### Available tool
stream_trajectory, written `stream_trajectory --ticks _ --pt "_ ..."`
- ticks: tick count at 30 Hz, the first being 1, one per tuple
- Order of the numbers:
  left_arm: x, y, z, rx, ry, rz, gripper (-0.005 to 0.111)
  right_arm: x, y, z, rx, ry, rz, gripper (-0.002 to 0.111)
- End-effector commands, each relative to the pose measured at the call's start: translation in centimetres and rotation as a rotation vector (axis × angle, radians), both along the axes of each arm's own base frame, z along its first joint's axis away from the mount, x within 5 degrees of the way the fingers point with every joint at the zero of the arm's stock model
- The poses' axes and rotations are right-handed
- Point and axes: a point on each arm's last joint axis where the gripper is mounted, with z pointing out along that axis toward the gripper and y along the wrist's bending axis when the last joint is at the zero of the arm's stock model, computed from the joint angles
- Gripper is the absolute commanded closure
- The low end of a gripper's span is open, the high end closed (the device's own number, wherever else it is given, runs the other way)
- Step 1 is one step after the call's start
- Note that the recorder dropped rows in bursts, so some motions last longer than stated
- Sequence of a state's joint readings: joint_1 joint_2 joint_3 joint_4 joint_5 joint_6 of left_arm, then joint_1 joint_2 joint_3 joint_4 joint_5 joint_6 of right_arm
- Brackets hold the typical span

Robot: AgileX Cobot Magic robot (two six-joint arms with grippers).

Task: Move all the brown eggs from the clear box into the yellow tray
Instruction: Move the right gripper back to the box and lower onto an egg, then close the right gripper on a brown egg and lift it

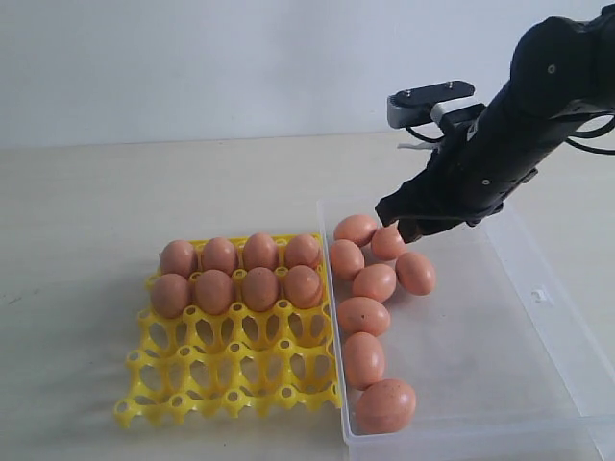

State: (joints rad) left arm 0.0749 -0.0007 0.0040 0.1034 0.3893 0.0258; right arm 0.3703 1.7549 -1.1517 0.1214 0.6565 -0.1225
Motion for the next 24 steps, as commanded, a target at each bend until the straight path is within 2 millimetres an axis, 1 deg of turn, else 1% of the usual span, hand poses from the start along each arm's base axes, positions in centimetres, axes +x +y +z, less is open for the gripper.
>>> stream_trajectory --ticks 1,12,20,24 --pt "0.0 0.0 0.2 -0.004 -0.013 -0.005 0.107 0.9 -0.3 -0.8 -0.046 0.009 -0.017 0.058" --pt "0.0 0.0 0.2 -0.004 -0.013 -0.005 0.107 2.0 0.1 -4.7 -0.076 0.06 -0.01 0.058" --pt "0.0 0.0 0.2 -0.001 -0.013 -0.005 0.107 2.6 0.4 -5.5 -0.058 0.028 -0.018 0.058" --pt "0.0 0.0 0.2 -0.001 -0.013 -0.005 0.107 2.7 0.4 -6.8 -0.068 0.051 -0.018 0.058"
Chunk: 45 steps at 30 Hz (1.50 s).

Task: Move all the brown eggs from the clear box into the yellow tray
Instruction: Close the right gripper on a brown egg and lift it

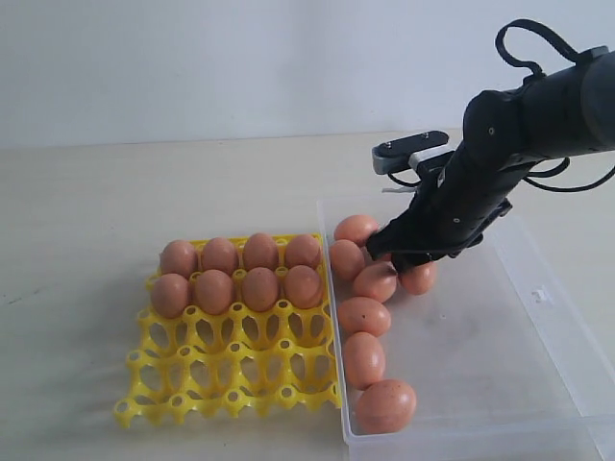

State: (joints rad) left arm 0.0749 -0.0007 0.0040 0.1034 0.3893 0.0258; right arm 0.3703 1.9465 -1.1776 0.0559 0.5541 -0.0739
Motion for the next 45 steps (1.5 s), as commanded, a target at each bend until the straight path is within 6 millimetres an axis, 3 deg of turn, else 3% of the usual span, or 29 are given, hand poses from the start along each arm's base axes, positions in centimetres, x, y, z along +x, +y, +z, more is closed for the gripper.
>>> stream_trajectory --ticks 1,6,36,39,44,45 --pt "0.0 0.0 0.2 -0.001 -0.013 -0.005 0.107 0.4 0.0 -1.3 -0.005 0.019 -0.006 0.058" --pt "0.0 0.0 0.2 -0.001 -0.013 -0.005 0.107 0.4 0.2 -2.3 0.015 0.045 -0.03 0.058" --pt "0.0 0.0 0.2 -0.003 -0.013 -0.005 0.107 -0.3 -0.1 -3.4 -0.025 0.142 -0.054 0.058" --pt "0.0 0.0 0.2 -0.003 -0.013 -0.005 0.107 -0.4 -0.2 -3.4 -0.03 0.156 -0.054 0.068" --pt "0.0 0.0 0.2 -0.002 -0.013 -0.005 0.107 -0.4 -0.2 -3.3 -0.042 0.153 -0.018 0.109" --pt "0.0 0.0 0.2 -0.002 -0.013 -0.005 0.107 -0.4 -0.2 -3.2 -0.043 0.15 -0.011 0.108"
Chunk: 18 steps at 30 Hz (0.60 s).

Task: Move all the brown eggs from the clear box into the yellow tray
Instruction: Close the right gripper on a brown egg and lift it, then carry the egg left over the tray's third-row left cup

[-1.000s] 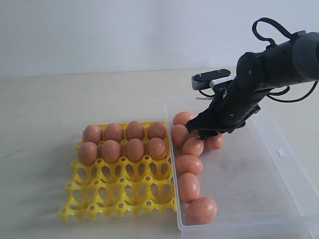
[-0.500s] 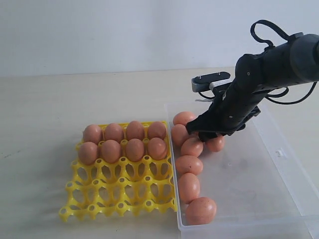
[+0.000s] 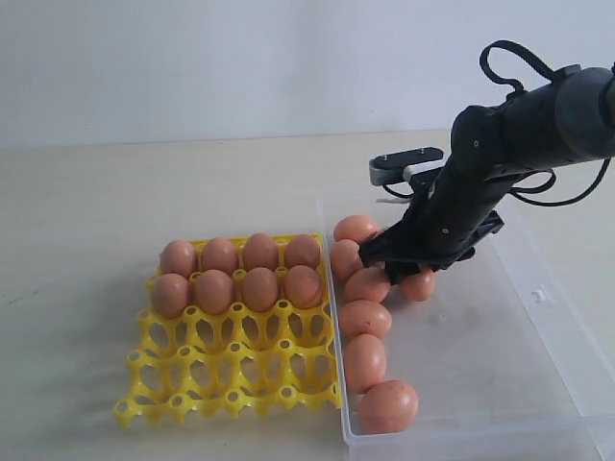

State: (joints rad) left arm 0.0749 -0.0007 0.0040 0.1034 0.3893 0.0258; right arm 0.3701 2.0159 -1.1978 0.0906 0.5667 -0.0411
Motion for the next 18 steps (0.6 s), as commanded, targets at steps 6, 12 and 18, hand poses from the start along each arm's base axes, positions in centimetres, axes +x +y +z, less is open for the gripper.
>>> stream_trajectory --ticks 6,12,18 --pt "0.0 0.0 0.2 -0.005 -0.013 -0.004 0.107 -0.5 -0.5 1.6 -0.02 -0.033 0.063 0.108" --pt "0.0 0.0 0.2 -0.002 -0.013 -0.005 0.107 -1.9 -0.1 6.0 0.076 -0.271 0.058 0.108" --pt "0.0 0.0 0.2 -0.002 -0.013 -0.005 0.107 -5.6 2.7 8.7 0.218 -0.444 0.11 0.108"
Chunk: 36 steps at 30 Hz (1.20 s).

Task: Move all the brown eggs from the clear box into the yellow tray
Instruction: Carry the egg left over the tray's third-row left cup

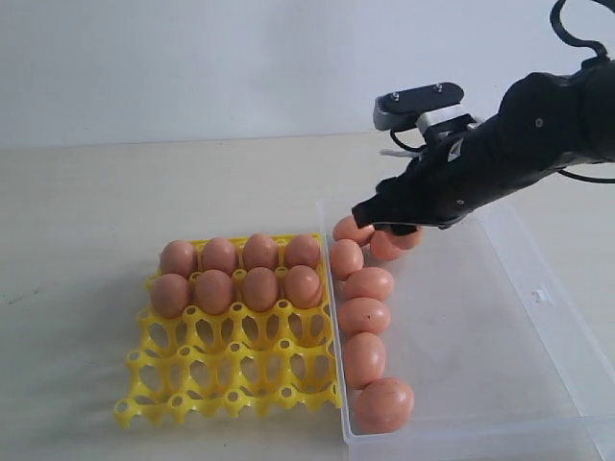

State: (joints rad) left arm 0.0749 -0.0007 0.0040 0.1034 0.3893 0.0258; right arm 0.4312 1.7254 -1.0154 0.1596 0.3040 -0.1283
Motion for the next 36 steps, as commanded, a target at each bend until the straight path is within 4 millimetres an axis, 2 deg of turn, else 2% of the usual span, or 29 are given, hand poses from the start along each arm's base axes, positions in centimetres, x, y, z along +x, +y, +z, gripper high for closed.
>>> stream_trajectory --ticks 1,11,13,17,20,25,36 --pt "0.0 0.0 0.2 -0.002 -0.013 -0.005 0.107 -2.5 2.4 1.6 0.087 -0.108 0.064 0.108" --pt "0.0 0.0 0.2 -0.002 -0.013 -0.005 0.107 -8.0 11.2 2.8 0.226 -0.289 0.295 0.108" --pt "0.0 0.0 0.2 -0.002 -0.013 -0.005 0.107 -9.2 12.8 2.6 0.249 -0.325 0.337 0.108" --pt "0.0 0.0 0.2 -0.002 -0.013 -0.005 0.107 -10.3 14.9 0.8 0.253 -0.344 0.381 0.108" --pt "0.0 0.0 0.2 -0.002 -0.013 -0.005 0.107 -10.2 15.5 -0.9 0.234 -0.333 0.384 0.108" --pt "0.0 0.0 0.2 -0.002 -0.013 -0.005 0.107 -9.1 16.6 -2.6 0.237 -0.368 0.363 0.108" --pt "0.0 0.0 0.2 -0.002 -0.013 -0.005 0.107 -8.0 18.9 -3.6 0.287 -0.321 0.324 0.108"
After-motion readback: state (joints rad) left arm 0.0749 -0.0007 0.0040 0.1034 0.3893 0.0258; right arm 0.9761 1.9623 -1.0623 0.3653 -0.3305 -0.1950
